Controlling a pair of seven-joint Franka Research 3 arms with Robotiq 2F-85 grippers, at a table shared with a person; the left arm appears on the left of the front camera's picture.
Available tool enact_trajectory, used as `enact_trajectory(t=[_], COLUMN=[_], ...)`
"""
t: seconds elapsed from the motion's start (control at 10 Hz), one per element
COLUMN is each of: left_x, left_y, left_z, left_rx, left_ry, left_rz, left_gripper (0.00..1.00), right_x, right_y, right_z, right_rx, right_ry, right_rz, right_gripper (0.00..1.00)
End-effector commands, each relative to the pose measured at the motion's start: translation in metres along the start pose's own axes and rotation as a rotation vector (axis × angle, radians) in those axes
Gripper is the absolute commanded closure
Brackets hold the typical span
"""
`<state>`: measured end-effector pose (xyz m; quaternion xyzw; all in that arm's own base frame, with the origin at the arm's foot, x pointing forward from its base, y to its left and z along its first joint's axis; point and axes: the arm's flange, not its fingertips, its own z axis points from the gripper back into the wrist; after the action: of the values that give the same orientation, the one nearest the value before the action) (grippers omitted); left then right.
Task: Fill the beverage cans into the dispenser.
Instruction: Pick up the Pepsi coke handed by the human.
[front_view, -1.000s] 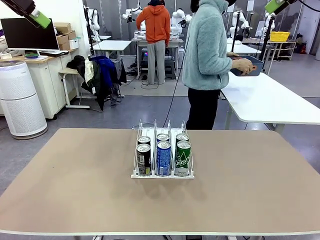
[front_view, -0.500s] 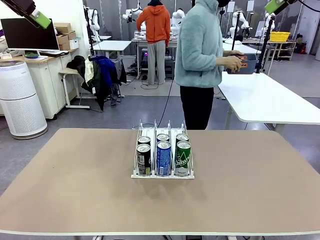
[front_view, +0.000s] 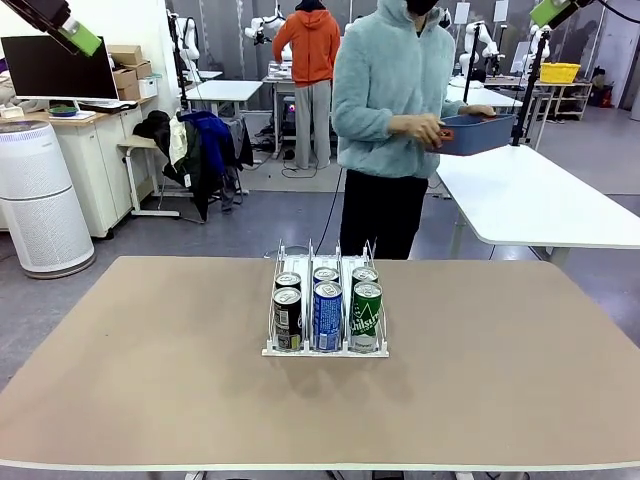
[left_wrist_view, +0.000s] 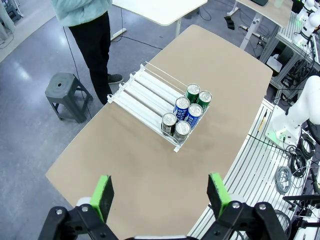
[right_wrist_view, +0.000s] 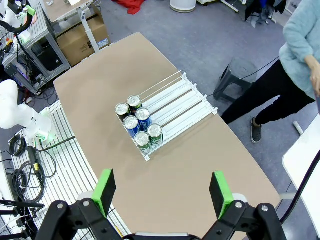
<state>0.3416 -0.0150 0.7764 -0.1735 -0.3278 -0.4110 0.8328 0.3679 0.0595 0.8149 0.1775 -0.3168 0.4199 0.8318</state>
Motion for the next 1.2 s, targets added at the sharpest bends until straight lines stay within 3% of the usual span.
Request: enact_trajectory(t=[0.0,1.1], left_x=[-0.0011,-0.0011], left_y=[0.0016,0.0016], left_z=[0.0025,0.0025], left_rx=[-0.015,-0.015], left_ry=[-0.001,-0.001], left_rz=[0.015,0.015], left_gripper=[0.00,0.00], right_x=[-0.0004,-0.0004], right_y=[0.0020,0.0020], right_z=[-0.0004,-0.0004], right_rx=[0.008,0.008], right_ry=[0.001,0.001], right_rz=[-0.008,-0.008], right_gripper=[0.00,0.00])
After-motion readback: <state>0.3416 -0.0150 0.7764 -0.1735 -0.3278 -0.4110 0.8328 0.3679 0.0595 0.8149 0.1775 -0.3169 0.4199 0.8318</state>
